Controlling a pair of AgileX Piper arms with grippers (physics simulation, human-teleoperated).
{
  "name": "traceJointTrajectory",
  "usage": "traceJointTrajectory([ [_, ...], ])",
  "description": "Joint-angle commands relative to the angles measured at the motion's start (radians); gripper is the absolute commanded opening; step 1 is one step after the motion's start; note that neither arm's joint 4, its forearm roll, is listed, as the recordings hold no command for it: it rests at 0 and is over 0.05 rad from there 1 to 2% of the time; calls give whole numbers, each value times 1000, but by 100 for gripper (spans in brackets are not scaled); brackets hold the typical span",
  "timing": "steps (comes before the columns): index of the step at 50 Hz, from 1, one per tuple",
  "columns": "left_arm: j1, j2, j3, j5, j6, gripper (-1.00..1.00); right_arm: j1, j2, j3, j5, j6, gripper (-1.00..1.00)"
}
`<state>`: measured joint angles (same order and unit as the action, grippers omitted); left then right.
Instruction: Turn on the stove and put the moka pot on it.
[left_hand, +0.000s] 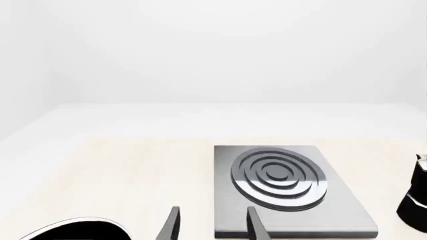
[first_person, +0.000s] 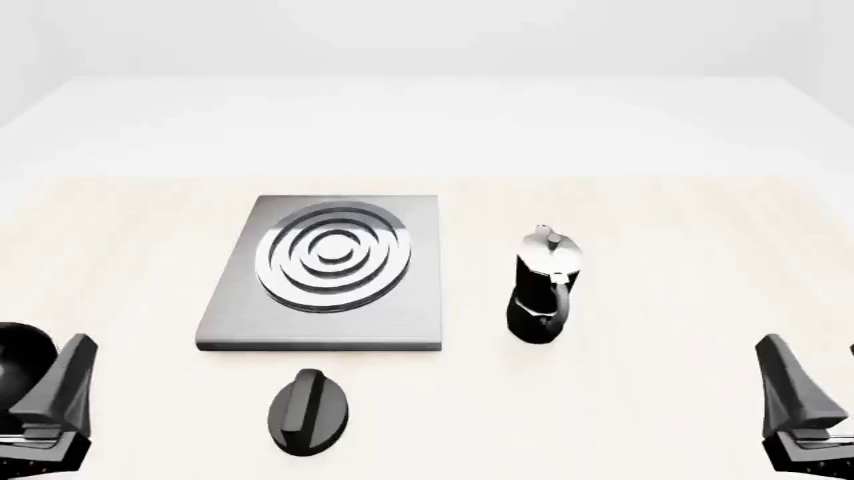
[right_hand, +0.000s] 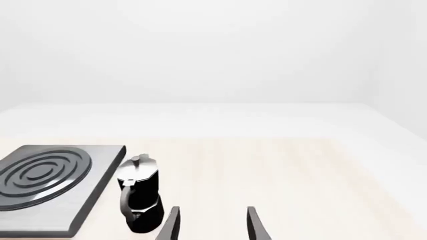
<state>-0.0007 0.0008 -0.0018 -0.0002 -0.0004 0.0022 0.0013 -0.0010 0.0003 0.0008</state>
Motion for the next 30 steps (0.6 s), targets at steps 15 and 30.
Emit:
traceJointTrajectory([
  [15,-81,1,-75,50,11,100,19,-1,-2,4,9,100],
  [30,-270,242,-322,114,4,100,35,-1,-2,3,3,100],
])
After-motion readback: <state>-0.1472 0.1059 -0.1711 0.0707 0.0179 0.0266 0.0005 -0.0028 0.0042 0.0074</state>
